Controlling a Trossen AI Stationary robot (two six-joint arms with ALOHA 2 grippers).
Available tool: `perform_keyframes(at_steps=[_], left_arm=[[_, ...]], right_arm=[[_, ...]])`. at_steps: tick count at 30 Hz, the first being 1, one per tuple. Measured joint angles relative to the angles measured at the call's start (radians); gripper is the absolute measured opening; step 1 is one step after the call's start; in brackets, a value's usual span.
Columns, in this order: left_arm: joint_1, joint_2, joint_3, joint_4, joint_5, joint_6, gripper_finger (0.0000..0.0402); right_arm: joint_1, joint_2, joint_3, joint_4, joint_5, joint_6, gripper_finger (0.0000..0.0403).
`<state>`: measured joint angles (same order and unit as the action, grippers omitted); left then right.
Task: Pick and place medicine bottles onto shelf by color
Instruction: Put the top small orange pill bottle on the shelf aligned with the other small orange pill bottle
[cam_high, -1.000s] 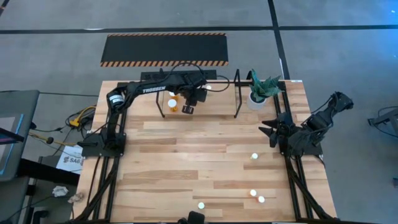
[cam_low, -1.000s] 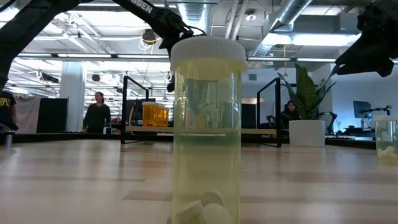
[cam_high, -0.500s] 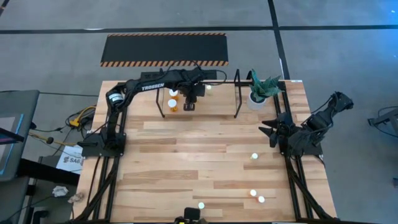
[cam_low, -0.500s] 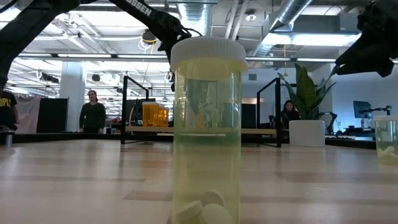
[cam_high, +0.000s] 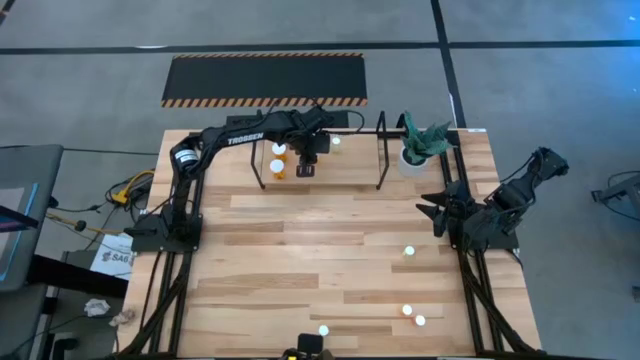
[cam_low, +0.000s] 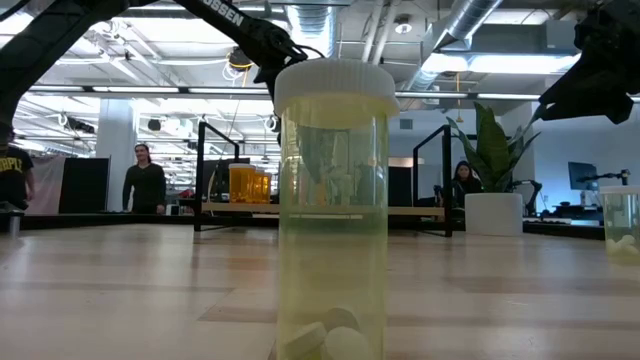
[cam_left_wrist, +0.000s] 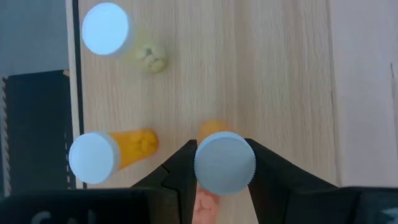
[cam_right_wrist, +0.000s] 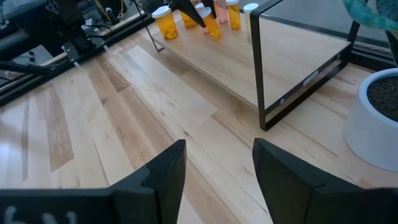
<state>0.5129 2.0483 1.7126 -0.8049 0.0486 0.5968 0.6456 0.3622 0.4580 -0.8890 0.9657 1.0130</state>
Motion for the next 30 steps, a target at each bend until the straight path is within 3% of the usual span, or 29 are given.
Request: perform_keyframes(at_steps=[30], left_arm=[[0.022, 0.018, 0.001, -0.012, 0.015, 0.020, 0.0112]], right_arm=[[0.000, 0.000, 0.000, 0.000, 0.000, 0.000, 0.0207]])
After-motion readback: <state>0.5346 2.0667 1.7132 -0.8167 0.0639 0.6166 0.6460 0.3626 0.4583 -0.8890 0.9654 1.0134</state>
